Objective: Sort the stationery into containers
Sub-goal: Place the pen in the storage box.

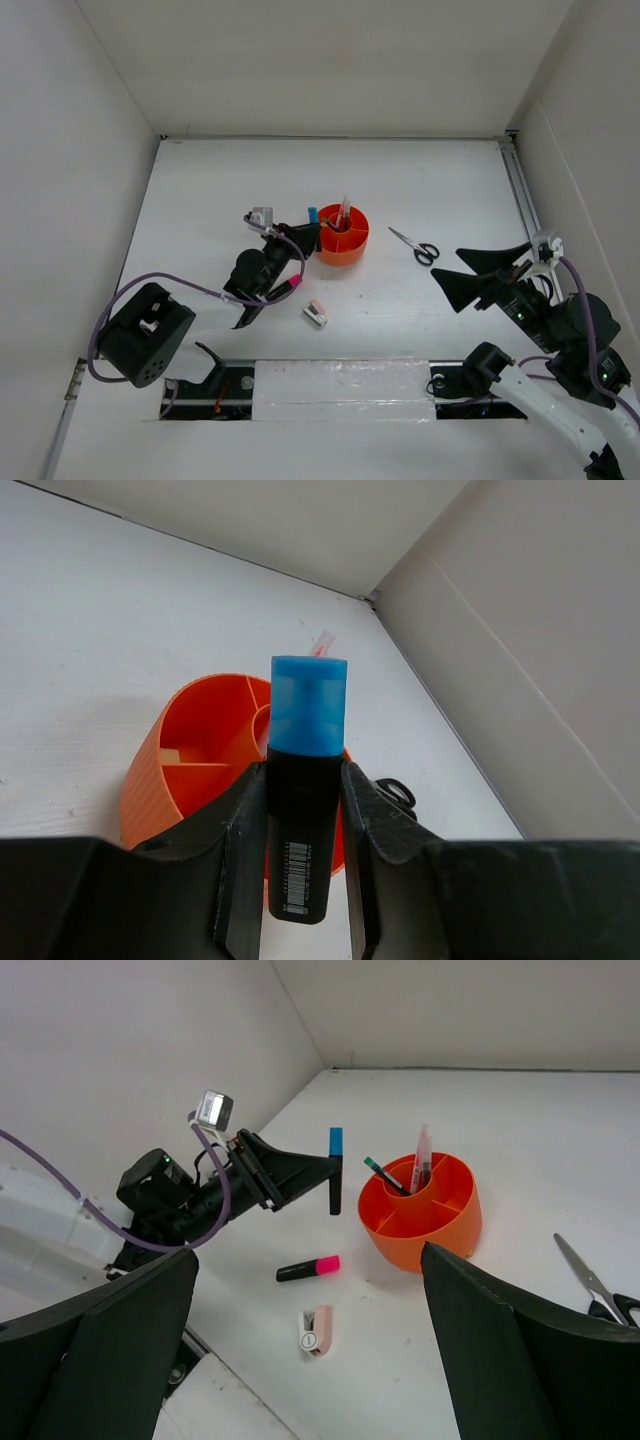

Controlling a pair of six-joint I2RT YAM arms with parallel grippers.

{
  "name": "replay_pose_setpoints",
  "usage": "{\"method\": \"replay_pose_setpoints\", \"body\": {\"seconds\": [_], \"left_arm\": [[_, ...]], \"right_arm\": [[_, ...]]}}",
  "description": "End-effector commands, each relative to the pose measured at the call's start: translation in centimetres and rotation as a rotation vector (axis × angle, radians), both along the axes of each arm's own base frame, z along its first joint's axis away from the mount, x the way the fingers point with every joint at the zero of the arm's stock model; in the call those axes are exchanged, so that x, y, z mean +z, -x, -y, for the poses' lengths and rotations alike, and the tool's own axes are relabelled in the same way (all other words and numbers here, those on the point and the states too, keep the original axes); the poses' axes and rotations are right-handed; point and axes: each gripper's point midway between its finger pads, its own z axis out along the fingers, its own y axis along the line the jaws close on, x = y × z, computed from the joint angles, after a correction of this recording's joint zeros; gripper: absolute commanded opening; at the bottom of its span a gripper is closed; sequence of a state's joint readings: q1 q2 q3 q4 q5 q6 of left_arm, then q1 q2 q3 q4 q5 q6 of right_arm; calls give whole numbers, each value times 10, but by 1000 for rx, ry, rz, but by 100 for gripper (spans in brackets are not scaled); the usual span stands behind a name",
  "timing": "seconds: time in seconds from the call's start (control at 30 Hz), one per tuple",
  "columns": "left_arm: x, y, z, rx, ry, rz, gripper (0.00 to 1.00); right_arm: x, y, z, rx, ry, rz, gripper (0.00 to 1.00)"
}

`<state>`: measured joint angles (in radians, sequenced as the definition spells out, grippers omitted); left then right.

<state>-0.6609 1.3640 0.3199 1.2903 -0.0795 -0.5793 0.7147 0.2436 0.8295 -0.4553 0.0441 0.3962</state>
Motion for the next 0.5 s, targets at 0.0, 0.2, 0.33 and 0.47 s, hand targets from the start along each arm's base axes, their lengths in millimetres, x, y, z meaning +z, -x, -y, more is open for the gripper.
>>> {"method": "replay_pose_setpoints", "body": {"seconds": [0.0,0.2,0.33,0.47], "left_arm": [[155,30,-21,-8,382,491,0],[159,23,-15,-16,422,515,0],[158,19,-9,-30,422,509,0],[157,19,-9,-34,437,515,0]], "right_arm": [[16,1,-3,17,-26,38,99],[19,3,-1,16,-25,50,99],[15,1,-3,16,-13,37,99],[15,0,-3,15,-6,42,99]]}}
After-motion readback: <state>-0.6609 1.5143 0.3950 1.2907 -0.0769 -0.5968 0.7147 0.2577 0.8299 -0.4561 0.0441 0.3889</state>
